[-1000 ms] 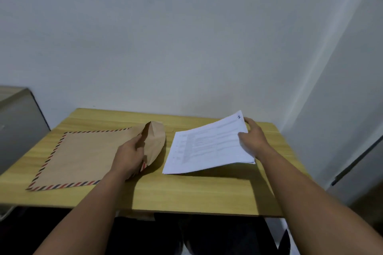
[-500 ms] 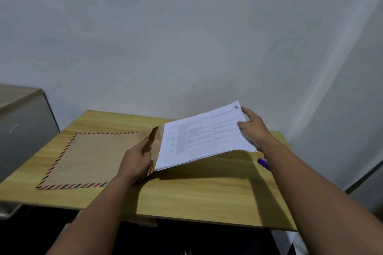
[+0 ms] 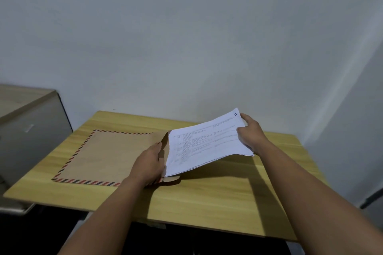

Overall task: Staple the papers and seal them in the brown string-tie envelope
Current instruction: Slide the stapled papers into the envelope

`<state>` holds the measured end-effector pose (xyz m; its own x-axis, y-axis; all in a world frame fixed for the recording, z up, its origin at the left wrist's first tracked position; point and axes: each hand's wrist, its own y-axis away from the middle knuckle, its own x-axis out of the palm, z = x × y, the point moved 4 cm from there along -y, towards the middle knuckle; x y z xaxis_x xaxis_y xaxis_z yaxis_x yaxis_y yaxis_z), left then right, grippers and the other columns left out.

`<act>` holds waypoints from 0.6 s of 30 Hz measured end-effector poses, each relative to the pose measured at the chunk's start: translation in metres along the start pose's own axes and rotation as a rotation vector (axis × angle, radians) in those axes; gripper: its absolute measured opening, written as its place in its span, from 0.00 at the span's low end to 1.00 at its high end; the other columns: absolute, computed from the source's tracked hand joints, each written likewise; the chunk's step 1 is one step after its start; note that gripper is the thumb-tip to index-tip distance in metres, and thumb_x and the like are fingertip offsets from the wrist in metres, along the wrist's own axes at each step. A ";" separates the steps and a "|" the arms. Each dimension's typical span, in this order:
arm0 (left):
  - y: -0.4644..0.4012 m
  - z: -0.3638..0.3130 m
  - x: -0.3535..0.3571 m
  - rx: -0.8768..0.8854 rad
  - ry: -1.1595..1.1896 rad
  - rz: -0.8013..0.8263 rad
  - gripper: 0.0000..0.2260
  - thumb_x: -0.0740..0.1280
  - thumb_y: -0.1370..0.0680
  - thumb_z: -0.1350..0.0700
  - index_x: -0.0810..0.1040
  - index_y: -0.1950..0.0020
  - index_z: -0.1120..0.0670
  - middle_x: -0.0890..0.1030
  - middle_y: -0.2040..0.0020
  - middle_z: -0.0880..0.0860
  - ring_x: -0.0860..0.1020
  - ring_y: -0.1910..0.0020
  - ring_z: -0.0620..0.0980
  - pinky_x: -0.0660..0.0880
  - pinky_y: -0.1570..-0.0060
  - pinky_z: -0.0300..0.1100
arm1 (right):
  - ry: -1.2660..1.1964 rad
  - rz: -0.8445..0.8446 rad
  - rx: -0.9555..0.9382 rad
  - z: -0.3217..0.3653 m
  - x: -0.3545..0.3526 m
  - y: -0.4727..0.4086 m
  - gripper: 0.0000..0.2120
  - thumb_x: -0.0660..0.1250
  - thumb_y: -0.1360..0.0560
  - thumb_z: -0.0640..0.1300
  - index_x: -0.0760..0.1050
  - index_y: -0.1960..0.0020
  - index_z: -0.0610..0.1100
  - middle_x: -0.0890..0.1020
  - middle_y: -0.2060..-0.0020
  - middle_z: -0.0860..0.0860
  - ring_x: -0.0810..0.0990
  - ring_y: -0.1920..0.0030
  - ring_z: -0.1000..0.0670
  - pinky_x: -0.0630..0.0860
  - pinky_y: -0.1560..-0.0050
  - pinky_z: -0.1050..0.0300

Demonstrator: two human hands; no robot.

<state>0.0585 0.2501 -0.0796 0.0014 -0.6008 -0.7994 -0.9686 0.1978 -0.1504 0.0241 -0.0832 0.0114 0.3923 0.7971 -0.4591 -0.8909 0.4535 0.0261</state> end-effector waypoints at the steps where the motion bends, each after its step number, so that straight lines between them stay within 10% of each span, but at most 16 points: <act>1: -0.001 -0.002 0.001 0.006 -0.024 -0.004 0.23 0.60 0.21 0.58 0.71 0.25 0.54 0.78 0.30 0.55 0.77 0.38 0.57 0.76 0.42 0.48 | 0.002 0.008 0.005 -0.001 0.004 -0.001 0.32 0.55 0.23 0.32 0.69 0.22 0.50 0.83 0.39 0.47 0.85 0.45 0.41 0.82 0.50 0.49; 6: 0.002 -0.020 0.000 0.123 -0.064 -0.066 0.29 0.60 0.21 0.58 0.60 0.21 0.41 0.79 0.40 0.48 0.78 0.50 0.55 0.79 0.53 0.50 | -0.030 0.058 0.003 0.000 0.035 0.005 0.33 0.56 0.23 0.33 0.67 0.20 0.51 0.82 0.36 0.47 0.84 0.43 0.41 0.81 0.51 0.51; 12: -0.005 -0.029 0.008 0.005 -0.159 0.000 0.27 0.61 0.22 0.60 0.64 0.22 0.57 0.73 0.27 0.55 0.76 0.36 0.58 0.77 0.41 0.51 | -0.044 0.041 -0.056 0.010 0.085 0.023 0.33 0.55 0.21 0.35 0.62 0.18 0.54 0.77 0.28 0.49 0.78 0.33 0.42 0.77 0.36 0.49; 18: -0.010 -0.034 0.013 -0.003 -0.274 0.033 0.24 0.59 0.21 0.59 0.64 0.24 0.57 0.72 0.27 0.54 0.76 0.36 0.58 0.77 0.46 0.51 | 0.061 -0.001 -0.096 0.027 0.102 0.033 0.41 0.50 0.26 0.32 0.59 0.18 0.60 0.81 0.45 0.52 0.81 0.48 0.46 0.83 0.46 0.45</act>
<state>0.0599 0.2137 -0.0683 0.0367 -0.3624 -0.9313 -0.9699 0.2115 -0.1206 0.0406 0.0235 -0.0107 0.3810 0.7698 -0.5122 -0.9095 0.4117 -0.0579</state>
